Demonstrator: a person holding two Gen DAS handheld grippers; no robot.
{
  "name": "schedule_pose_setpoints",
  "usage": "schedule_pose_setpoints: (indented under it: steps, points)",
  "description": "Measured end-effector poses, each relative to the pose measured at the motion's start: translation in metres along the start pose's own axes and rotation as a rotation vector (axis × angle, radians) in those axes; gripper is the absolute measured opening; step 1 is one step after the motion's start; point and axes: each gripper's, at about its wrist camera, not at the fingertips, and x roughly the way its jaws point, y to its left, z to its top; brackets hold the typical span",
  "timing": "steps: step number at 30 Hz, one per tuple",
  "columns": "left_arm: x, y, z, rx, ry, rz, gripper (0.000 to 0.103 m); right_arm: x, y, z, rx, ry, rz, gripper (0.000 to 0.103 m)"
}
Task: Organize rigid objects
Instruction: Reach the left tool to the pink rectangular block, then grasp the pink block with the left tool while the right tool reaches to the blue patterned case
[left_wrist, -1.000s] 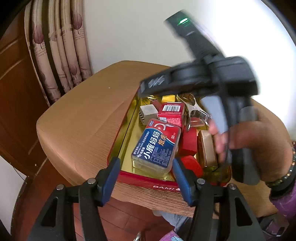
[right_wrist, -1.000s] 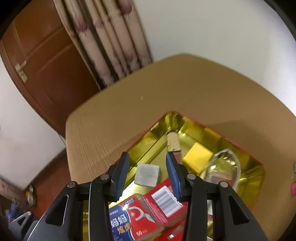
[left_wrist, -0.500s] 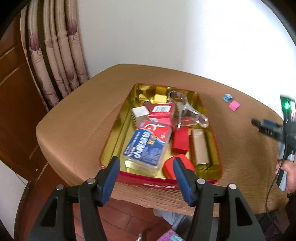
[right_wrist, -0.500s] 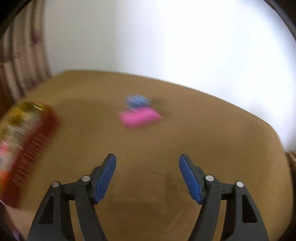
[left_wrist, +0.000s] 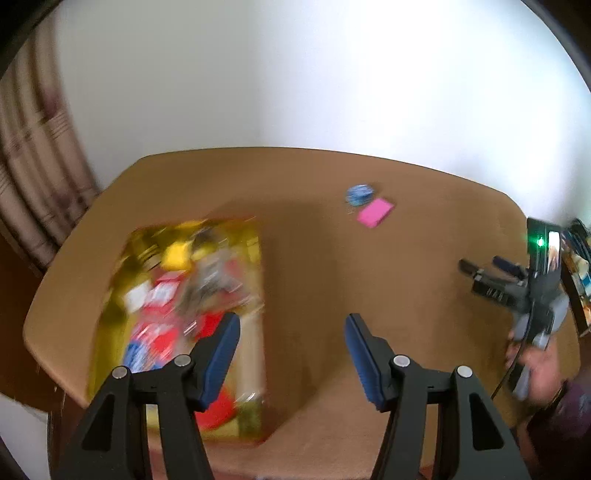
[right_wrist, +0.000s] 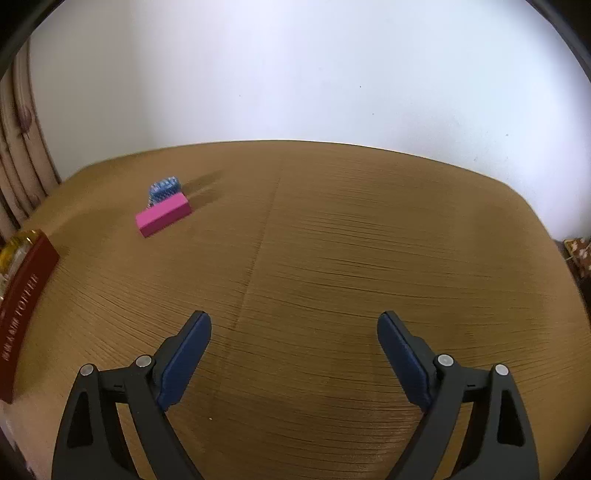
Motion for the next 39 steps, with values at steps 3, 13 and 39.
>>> schedule_pose_setpoints:
  steps: [3, 13, 39]
  points:
    - [0.023, -0.031, 0.032, 0.050, 0.014, -0.078, 0.061, 0.000, -0.001, 0.000, 0.026, 0.007, 0.045, 0.092]
    - [0.129, -0.115, 0.114, 0.344, 0.078, -0.134, 0.061, -0.009, -0.005, -0.001, 0.080, -0.032, 0.178, 0.092]
    - [0.240, -0.130, 0.147, 0.369, 0.275, -0.225, 0.061, -0.031, -0.018, -0.006, 0.102, -0.060, 0.288, 0.094]
